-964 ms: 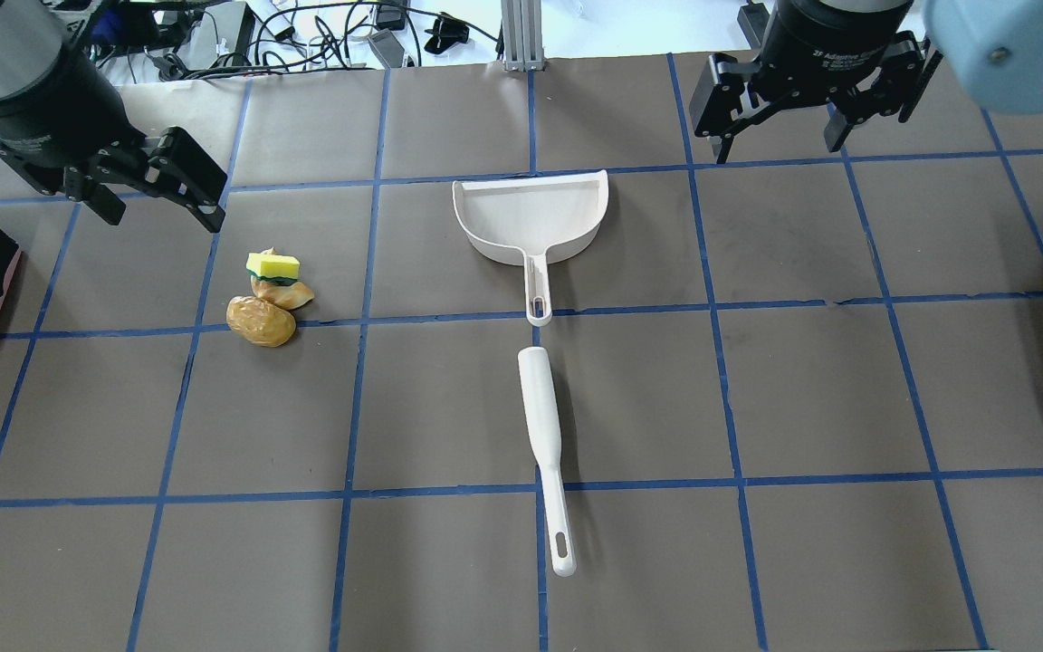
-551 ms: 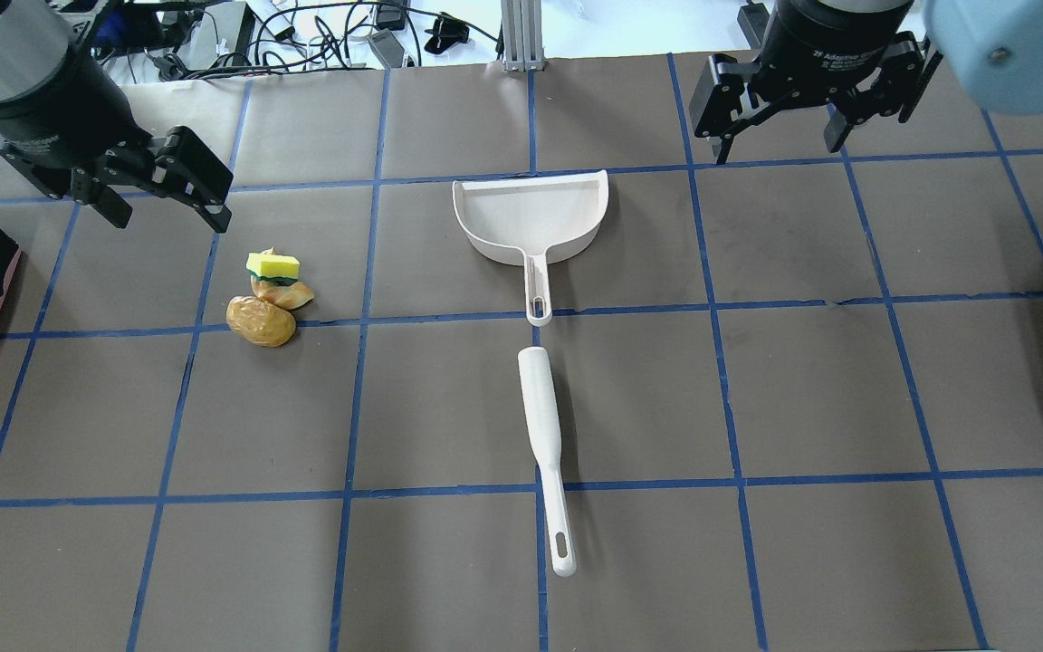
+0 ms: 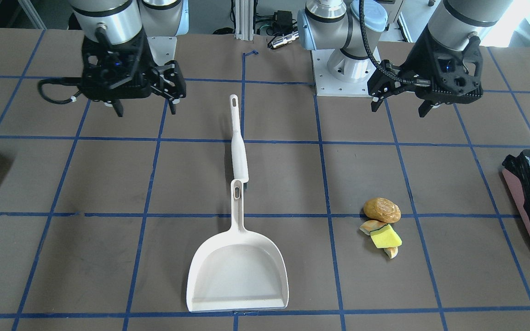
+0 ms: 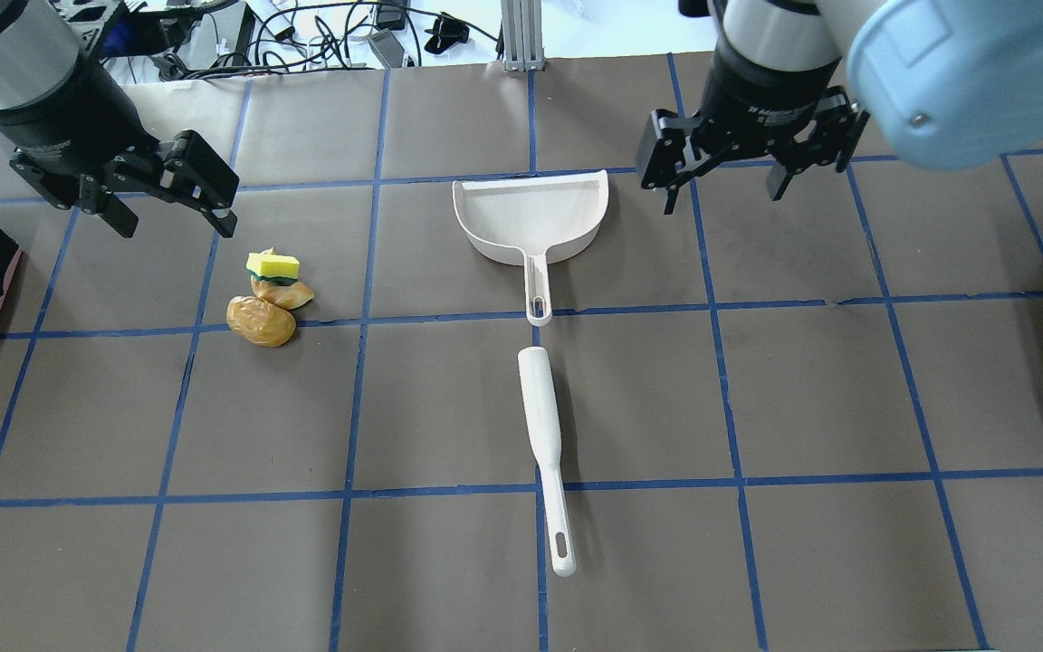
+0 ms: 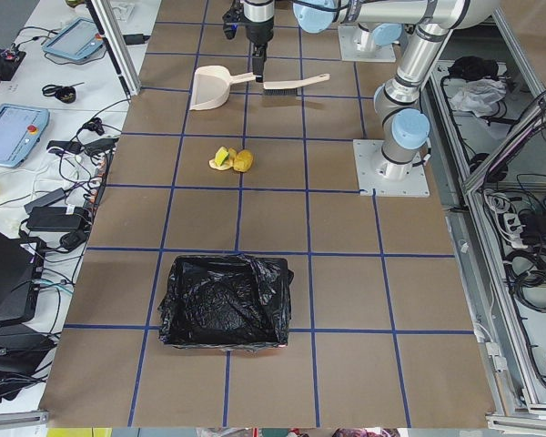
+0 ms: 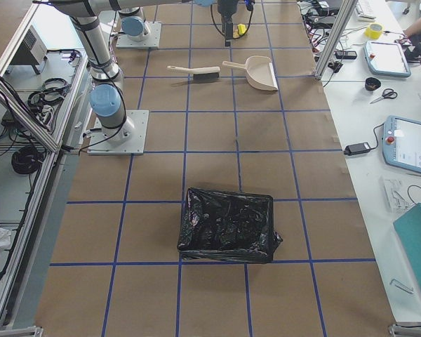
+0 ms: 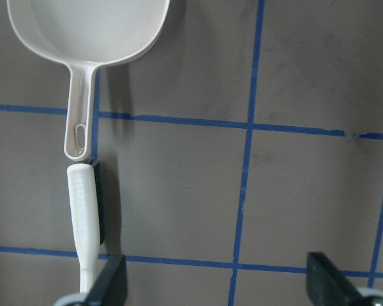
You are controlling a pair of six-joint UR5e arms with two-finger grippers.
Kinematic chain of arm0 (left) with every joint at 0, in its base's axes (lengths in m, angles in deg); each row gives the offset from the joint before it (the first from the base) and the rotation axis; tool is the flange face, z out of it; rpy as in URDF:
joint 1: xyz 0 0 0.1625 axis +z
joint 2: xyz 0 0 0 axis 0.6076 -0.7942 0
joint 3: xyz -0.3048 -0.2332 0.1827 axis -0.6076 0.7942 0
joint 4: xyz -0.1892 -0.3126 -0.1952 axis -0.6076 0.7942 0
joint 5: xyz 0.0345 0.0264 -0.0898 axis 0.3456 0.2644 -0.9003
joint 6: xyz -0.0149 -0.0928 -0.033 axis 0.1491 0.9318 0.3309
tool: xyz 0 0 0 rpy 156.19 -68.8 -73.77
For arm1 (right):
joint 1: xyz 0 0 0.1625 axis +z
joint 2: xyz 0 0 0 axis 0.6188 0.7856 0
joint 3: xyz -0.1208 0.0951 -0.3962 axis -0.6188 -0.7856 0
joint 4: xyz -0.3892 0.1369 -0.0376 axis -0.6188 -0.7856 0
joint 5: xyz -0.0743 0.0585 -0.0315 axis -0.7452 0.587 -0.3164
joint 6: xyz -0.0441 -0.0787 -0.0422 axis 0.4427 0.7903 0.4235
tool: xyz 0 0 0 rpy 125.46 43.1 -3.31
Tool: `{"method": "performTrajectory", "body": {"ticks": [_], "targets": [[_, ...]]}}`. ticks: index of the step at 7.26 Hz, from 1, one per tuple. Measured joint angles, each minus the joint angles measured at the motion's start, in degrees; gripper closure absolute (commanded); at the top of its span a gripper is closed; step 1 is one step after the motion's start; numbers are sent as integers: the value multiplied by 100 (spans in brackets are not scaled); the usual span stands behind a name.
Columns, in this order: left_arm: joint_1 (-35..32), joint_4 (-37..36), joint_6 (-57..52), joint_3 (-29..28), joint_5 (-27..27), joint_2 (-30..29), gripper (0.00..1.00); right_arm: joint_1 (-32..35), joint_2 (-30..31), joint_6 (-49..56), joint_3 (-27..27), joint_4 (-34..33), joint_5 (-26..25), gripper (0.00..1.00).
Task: Sweep and dump trash in nearest bin
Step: 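Grasp the white brush handle with the right gripper while the left arm advances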
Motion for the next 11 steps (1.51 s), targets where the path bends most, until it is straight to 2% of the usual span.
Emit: {"method": "performTrajectory", "body": {"ticks": [2,4,7,9,11], "targets": [[5,-162,75,47,34,-78,0,874,-149,-685,440,-125,71,0],[-13,-561,156,13,53,-315,0,1437,-288,-1229,1092,-564,111,0],[-142,-890,394,-217,68,-872,0,1795,-313,-1556,2543,-1913,463,1],[-590,-1320,957,-456,182,-1416,0,1868,-448,-1614,3033,-2421,541,8],[-1083,-1480,1544,-980,187,-2042,0,1921,-598,-1691,3166,-2564,569,26]]}}
